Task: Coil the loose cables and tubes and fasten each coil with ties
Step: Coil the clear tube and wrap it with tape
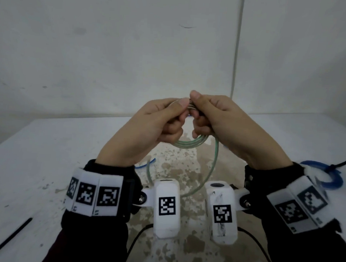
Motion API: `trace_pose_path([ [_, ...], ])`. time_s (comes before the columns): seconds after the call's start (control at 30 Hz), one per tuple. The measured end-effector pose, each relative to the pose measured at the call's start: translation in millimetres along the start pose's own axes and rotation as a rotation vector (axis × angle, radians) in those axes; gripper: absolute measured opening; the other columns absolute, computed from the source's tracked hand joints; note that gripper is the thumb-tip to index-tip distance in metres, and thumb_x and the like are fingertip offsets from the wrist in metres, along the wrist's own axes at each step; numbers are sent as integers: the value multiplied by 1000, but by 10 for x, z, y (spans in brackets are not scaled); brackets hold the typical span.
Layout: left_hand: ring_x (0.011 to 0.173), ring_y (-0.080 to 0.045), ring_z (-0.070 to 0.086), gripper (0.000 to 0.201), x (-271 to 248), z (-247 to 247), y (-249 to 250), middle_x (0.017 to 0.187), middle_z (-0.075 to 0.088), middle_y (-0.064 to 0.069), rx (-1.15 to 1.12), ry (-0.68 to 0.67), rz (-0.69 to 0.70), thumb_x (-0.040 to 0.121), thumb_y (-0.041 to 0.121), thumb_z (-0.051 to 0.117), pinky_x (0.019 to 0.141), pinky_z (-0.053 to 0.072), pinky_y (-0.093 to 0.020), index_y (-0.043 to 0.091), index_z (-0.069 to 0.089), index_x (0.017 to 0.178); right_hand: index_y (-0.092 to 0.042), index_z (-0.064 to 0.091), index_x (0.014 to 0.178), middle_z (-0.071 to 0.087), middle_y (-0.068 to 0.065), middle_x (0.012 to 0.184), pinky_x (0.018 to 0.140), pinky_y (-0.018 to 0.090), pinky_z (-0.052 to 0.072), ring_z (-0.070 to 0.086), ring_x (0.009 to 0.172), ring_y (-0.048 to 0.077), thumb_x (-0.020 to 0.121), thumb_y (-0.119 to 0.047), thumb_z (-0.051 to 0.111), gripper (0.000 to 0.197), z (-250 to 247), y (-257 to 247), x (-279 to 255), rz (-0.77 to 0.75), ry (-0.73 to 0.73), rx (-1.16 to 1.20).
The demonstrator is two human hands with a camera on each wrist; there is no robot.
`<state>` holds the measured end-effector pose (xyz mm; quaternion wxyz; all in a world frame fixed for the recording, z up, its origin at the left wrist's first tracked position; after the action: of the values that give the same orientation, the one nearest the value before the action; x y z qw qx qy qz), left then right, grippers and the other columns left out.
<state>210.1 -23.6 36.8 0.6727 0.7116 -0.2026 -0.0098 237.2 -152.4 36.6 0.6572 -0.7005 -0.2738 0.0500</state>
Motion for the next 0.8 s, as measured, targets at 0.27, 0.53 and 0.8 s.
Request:
trace_pose_path([
  [0.27, 41, -9, 19, 33, 8, 19, 20, 43, 29, 11, -54, 20, 9, 101, 20, 35, 48, 16, -23, 7, 44, 73, -12, 46, 69, 29, -9, 49, 61, 23, 45, 31, 45, 9, 103, -28, 34, 39, -69, -8, 2, -5, -28, 27],
  [0.53, 47, -11, 13, 31, 23, -49, 10, 63, 12, -8, -39, 138, 109, 101, 21, 38, 42, 19, -16, 10, 44, 72, -9, 57, 74, 51, -2, 52, 76, 32, 52, 55, 55, 14, 103, -28, 34, 42, -98, -1, 17, 24, -30, 102],
  [0.8, 42, -9, 14, 38, 32, 51, -6, 47, 21, 9, -127, 4, 5, 97, 29, 40, 44, 14, -20, 14, 44, 62, -13, 48, 70, 29, -7, 51, 63, 25, 44, 31, 47, 11, 103, -30, 35, 40, -65, -3, -7, 13, -37, 55],
])
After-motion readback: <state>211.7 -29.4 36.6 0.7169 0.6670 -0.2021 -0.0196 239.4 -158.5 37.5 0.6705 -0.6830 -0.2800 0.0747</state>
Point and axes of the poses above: each hand's wrist, its own x-axis towards the middle knuckle, its own z-axis out of the palm, y = z × x, the point moved 3 cm from there along x, towards the middle knuckle
